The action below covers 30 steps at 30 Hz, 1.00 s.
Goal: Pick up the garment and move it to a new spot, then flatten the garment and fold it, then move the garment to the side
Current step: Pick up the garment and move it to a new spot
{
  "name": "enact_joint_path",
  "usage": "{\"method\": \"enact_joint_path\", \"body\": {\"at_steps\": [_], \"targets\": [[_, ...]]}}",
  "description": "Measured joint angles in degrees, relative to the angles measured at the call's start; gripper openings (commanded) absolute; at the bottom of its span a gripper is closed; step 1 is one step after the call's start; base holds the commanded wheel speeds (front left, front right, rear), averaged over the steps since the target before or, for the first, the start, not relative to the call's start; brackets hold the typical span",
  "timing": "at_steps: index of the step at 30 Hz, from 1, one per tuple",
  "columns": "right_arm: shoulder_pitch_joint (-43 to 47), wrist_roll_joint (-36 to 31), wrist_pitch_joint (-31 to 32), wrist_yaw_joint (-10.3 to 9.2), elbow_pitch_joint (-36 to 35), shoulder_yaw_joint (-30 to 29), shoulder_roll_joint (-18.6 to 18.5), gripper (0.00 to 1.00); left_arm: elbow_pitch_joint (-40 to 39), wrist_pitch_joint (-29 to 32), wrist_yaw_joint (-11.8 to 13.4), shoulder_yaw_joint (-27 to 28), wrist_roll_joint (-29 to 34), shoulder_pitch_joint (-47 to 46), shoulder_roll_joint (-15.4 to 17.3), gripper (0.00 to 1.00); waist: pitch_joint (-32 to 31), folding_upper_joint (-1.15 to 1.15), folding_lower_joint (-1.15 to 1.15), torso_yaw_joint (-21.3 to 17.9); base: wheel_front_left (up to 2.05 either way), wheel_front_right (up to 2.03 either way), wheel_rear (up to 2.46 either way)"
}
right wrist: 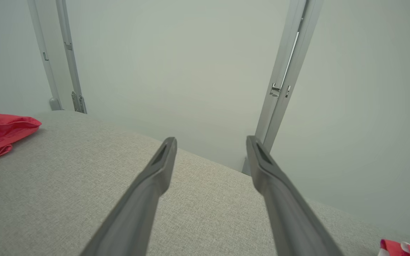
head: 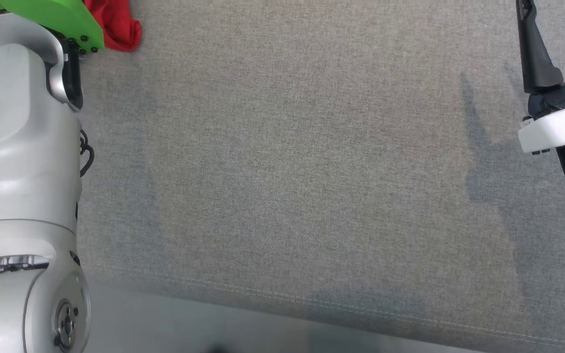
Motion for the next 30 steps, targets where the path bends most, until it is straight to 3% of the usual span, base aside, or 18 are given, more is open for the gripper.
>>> {"method": "enact_joint_path", "body": {"at_steps": [13, 30], "targets": [[5.37, 2.38, -5.43, -0.55, 5.55, 0.74, 3.79, 1.00, -10.94, 0.01, -3.70, -5.98, -4.35, 12.89, 0.10, 1.00, -7.45, 0.00, 0.00, 0.31, 0.00, 0.00, 0.00], [14.73, 5.48, -11.34, -1.60, 12.28, 3.58, 11.28, 1.00, -21.53, 0.01, -4.15, -12.25, -5.28, 35.14, 0.93, 1.00, -19.10, 0.00, 0.00, -1.97, 0.00, 0.00, 0.00]]}}
